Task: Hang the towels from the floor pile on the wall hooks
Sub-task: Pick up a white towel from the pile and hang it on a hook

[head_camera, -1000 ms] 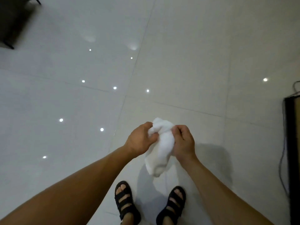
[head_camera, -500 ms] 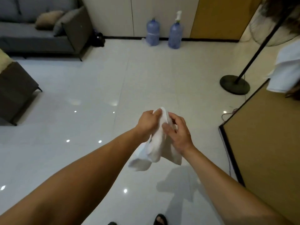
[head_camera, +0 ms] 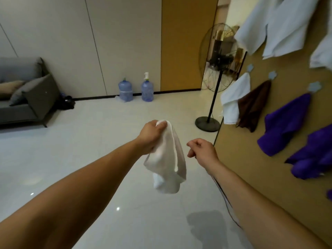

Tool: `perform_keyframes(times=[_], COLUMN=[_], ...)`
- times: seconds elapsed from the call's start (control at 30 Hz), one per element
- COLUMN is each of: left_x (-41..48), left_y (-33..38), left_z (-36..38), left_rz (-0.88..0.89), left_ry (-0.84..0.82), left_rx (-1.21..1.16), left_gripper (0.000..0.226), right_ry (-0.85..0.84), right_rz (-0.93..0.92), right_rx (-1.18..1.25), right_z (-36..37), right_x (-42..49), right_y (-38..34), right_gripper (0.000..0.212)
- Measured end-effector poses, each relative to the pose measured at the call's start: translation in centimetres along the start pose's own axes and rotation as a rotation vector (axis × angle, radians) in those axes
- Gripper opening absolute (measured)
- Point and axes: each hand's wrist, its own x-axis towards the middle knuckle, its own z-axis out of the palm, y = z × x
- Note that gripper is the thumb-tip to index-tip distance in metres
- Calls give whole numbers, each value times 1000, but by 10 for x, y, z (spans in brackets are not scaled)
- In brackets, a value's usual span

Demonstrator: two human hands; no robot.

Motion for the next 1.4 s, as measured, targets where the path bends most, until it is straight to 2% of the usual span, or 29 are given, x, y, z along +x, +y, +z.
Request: perform_keyframes(times=[0.03, 0.1, 0.13, 0.2, 0.23, 0.27, 0.33, 0.4, 0.43, 0.5, 0.57, 0.6, 0.63, 0.7, 0.73, 0.77, 0.83, 0.87, 0.93, 1.0, 1.1, 1.17, 1.27, 1.33, 1.4], left_x=[-1, -5, -8, -18, -24, -29, -36, -37, -37, -37, -41, -44, -46, -51, -53, -56, -62, -65, -76, -86, -95, -102, -116, -124, -127], left_y=[5, 15, 22, 39, 48, 56, 68, 75, 77, 80, 81, 81, 82, 82, 84, 86, 92, 95, 106, 116, 129, 138, 154, 169, 181], left_z=[-1, 3, 9, 25, 33, 38, 45, 52, 57, 71, 88, 96, 104, 117, 121, 124, 132, 134, 145, 160, 183, 199, 226, 242, 254], left_rz=[34, 71, 72, 45, 21, -3, -42, -77, -99, -175, -244, -246, -239, -256, -262, -235, -27, 94, 289, 407, 473, 457, 403, 410, 421], left_ry=[3, -3, -21, -129, -209, -283, -372, -391, -381, -328, -317, -338, -375, -467, -516, -569, -713, -792, -969, -1066, -963, -906, -839, -745, -631], left_rx=[55, 77, 28, -123, -164, -166, -161, -265, -341, -457, -501, -473, -444, -428, -400, -332, -56, 78, 274, 370, 270, 146, -48, -101, -92], left_gripper=[25, 27, 26, 26, 27, 28, 27, 14, 10, 7, 6, 9, 10, 8, 9, 14, 17, 24, 50, 56, 26, 18, 18, 27, 36], right_ry=[52, 44, -5, -117, -135, -115, 56, 244, 270, 168, 45, 58, 144, 450, 563, 631, 635, 614, 568, 543, 530, 472, 259, 134, 205], right_rz=[-14, -78, -111, -72, -37, -27, 6, 17, -11, -100, -123, -128, -124, -84, -59, -30, 28, 46, 44, -10, -64, -56, 72, 215, 335], right_rx=[30, 45, 73, 86, 14, -83, -199, -37, 120, 346, 254, 129, 40, 58, 113, 191, 213, 188, 141, 59, -84, -69, -18, -138, -162], right_z=[-10, -23, -23, -15, -12, -12, -21, -37, -44, -52, -52, -51, -52, -65, -78, -91, -120, -129, -148, -166, -199, -227, -266, -288, -309], right_x=[-2, -13, -20, -35, -41, -46, -52, -68, -76, -96, -112, -118, -120, -125, -128, -130, -135, -137, -137, -138, -145, -159, -190, -208, -221], right_y=[-4, -14, -18, -23, -25, -23, -19, -18, -17, -18, -16, -13, -11, -11, -11, -12, -11, -15, -19, -25, -21, -9, 25, 56, 88], right_gripper=[13, 7, 15, 52, 63, 61, 44, 47, 52, 52, 62, 67, 60, 22, 25, 29, 12, 11, 24, 23, 20, 24, 39, 30, 13])
